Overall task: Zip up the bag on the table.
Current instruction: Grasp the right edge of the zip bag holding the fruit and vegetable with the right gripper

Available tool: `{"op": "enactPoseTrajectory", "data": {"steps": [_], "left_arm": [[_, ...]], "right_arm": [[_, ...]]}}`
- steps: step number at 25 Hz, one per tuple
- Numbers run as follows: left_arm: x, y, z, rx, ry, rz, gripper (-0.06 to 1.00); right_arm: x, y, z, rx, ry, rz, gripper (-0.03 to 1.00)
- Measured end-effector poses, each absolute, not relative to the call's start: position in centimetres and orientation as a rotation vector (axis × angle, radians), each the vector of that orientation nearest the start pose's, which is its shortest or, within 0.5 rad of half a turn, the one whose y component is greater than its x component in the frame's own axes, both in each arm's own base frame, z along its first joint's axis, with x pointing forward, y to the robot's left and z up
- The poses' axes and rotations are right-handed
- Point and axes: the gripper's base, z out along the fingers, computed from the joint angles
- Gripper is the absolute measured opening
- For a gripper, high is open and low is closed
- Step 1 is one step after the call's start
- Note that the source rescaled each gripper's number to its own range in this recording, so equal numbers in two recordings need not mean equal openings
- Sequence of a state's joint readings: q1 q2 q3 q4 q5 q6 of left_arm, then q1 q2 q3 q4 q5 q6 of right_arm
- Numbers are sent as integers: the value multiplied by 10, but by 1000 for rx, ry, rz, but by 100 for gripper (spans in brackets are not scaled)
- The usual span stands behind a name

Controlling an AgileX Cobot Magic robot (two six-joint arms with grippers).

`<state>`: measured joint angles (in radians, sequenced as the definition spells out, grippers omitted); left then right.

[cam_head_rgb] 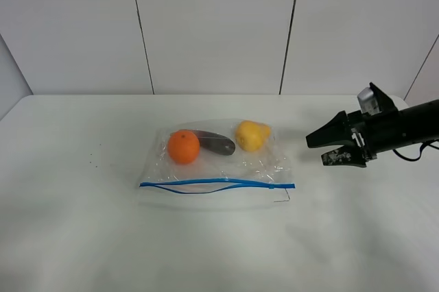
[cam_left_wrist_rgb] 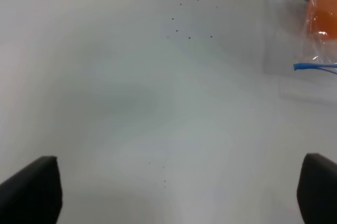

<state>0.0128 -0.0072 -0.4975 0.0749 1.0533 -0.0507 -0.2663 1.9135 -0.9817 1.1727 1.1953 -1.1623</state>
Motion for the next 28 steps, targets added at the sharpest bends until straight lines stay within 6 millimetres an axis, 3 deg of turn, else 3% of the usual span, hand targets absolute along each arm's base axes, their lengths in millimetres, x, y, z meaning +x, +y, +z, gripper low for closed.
{"op": "enactPoseTrajectory", "data": {"steps": [3, 6, 14, 23, 28], "left_arm": [[-6, 6, 277, -68, 2029, 66, 100], [-6, 6, 277, -68, 2029, 66, 100], [-6, 6, 277, -68, 2029, 66, 100], [-6, 6, 277, -68, 2029, 66, 100], [-6, 6, 277, -68, 2029, 66, 100]], "right_arm": [[326, -8, 124, -163, 2514, 1415, 100], [331, -8, 105, -165, 2495, 1444, 100], [337, -7, 103, -158, 2454, 1441, 100], [339, 32, 97, -264, 2536, 1373, 100], [340, 34, 96, -237, 2550, 1359, 100]]}}
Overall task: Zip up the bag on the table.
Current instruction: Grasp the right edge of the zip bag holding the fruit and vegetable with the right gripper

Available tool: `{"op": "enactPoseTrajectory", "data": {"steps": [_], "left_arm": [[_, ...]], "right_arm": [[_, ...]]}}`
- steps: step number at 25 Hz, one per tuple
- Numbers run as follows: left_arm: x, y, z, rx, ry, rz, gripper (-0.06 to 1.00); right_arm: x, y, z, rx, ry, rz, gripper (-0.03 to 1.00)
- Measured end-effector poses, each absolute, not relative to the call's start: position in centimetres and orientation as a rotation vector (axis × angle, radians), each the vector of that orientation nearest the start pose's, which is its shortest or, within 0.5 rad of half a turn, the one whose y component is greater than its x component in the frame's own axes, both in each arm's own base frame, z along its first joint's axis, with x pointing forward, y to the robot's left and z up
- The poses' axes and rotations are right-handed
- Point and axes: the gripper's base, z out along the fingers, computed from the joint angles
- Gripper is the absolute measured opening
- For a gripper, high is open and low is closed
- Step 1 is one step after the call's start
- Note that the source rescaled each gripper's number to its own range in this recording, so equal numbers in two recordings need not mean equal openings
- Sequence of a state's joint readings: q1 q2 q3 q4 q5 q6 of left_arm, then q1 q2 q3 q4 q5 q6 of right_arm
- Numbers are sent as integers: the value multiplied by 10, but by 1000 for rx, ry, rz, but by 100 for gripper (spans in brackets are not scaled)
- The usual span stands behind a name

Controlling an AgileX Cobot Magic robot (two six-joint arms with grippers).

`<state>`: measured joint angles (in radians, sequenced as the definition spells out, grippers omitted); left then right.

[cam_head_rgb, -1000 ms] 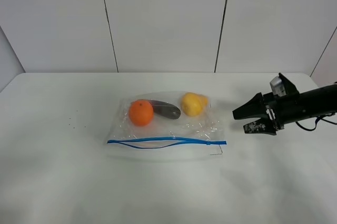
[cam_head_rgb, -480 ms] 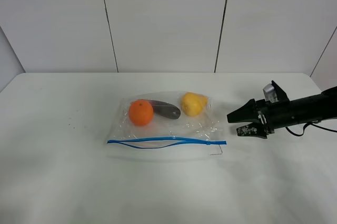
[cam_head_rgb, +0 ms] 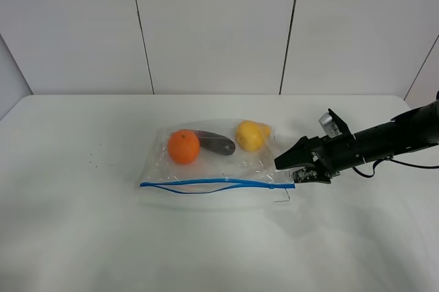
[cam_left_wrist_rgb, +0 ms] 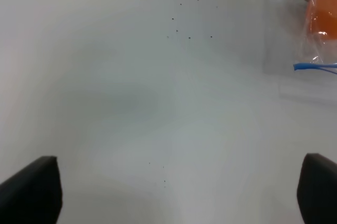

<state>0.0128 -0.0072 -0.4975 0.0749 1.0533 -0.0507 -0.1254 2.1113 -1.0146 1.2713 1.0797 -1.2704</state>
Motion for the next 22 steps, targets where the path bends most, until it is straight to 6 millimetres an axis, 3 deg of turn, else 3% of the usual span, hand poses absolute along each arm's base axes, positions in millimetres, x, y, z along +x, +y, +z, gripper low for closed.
{"op": "enactPoseTrajectory", "data": {"steps": [5, 13, 22], "left_arm": [[-6, 6, 277, -68, 2029, 66, 100], [-6, 6, 277, -68, 2029, 66, 100], [-6, 6, 277, -68, 2029, 66, 100]], "right_arm": [[342, 37, 89, -152, 2544, 1408, 100], [341, 58, 76, -139, 2558, 1471, 100], [341, 59, 74, -127, 2559, 1479, 100]]}}
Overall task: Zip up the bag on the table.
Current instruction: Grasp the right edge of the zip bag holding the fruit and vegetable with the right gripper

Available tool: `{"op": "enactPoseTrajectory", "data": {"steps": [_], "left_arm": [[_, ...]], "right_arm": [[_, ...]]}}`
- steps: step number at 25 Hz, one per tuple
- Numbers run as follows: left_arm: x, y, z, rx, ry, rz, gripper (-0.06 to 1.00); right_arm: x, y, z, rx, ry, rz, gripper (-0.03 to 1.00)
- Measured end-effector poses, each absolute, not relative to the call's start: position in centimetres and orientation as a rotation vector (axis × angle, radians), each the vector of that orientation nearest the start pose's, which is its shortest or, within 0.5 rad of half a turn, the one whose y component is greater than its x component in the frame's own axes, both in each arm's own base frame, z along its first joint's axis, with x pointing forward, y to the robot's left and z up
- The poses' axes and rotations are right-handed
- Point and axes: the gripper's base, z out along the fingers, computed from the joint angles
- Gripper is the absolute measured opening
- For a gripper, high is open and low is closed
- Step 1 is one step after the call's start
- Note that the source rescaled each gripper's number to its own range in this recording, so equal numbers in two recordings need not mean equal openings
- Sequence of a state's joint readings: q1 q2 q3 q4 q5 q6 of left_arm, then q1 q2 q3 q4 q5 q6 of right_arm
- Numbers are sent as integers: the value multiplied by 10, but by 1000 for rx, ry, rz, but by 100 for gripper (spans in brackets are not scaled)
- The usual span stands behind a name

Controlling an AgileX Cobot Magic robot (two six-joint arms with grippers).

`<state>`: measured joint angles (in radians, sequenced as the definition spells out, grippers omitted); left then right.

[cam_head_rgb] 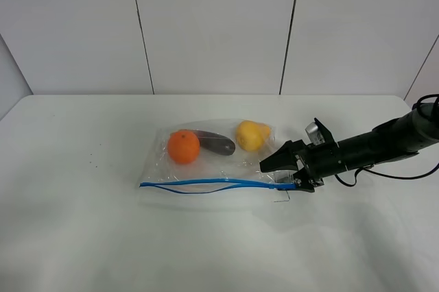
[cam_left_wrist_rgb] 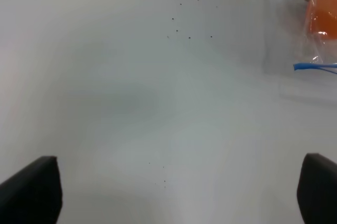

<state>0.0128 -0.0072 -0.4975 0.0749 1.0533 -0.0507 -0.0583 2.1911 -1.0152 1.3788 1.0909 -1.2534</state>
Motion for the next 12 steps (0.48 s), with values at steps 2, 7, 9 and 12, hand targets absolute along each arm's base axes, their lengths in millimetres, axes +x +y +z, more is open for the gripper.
{"op": "enactPoseTrajectory", "data": {"steps": [2, 7, 9, 12], "left_arm": [[-6, 6, 277, -68, 2029, 66, 100], [-6, 6, 277, -68, 2029, 66, 100], [-6, 6, 277, -68, 2029, 66, 100], [-6, 6, 277, -68, 2029, 66, 100]], "right_arm": [[341, 59, 74, -127, 2559, 1479, 95], [341, 59, 74, -119, 2560, 1479, 71], [342, 59, 74, -118, 2562, 1473, 60], [342, 59, 74, -118, 2562, 1473, 46]]}}
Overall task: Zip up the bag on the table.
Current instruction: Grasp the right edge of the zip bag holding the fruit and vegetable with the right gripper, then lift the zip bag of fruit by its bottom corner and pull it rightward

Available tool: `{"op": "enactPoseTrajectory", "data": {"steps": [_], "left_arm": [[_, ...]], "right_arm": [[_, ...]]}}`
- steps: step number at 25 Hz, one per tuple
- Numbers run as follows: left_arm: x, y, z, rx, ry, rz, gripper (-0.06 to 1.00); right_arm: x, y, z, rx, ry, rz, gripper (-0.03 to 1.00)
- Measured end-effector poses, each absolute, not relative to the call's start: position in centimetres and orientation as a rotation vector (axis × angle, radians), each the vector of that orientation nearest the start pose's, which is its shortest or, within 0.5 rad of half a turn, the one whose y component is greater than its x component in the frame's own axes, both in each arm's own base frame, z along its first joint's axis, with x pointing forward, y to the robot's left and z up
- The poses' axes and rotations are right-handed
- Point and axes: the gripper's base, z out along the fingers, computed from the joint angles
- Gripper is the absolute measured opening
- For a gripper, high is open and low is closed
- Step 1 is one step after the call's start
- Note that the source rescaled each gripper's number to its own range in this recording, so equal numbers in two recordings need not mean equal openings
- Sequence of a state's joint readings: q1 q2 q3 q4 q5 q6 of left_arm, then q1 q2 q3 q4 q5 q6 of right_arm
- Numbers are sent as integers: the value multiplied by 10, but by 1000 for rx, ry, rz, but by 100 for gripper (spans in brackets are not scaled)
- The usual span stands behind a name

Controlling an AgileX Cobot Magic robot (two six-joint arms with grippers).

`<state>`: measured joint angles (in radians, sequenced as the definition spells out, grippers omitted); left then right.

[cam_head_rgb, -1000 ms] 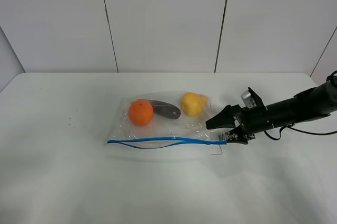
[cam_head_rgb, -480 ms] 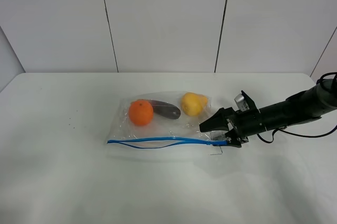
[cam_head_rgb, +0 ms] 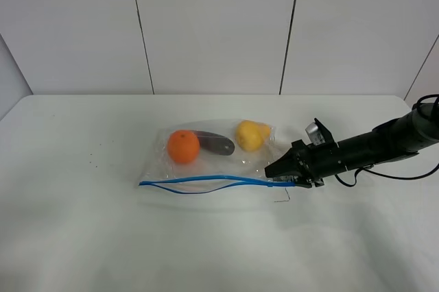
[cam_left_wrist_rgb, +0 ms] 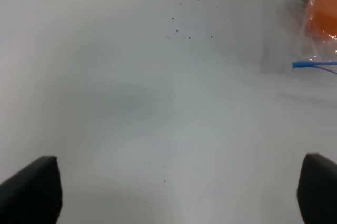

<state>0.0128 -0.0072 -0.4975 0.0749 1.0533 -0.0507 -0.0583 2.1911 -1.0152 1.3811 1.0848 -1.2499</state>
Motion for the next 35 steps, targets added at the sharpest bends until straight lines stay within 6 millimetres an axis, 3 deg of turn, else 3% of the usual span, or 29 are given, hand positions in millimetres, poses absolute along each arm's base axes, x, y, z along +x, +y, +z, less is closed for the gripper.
{"op": "enactPoseTrajectory", "data": {"steps": [6, 10, 29, 35], "left_arm": [[-6, 6, 277, -68, 2029, 66, 100], [-6, 6, 277, -68, 2029, 66, 100], [-6, 6, 277, -68, 2029, 66, 100], [-6, 6, 277, -68, 2029, 66, 100]], "right_arm": [[342, 59, 74, -112, 2564, 1475, 24], [341, 60, 74, -112, 2561, 1488, 1], [338, 64, 83, -87, 2525, 1634, 0], [340, 64, 110, -104, 2488, 1606, 0]]}}
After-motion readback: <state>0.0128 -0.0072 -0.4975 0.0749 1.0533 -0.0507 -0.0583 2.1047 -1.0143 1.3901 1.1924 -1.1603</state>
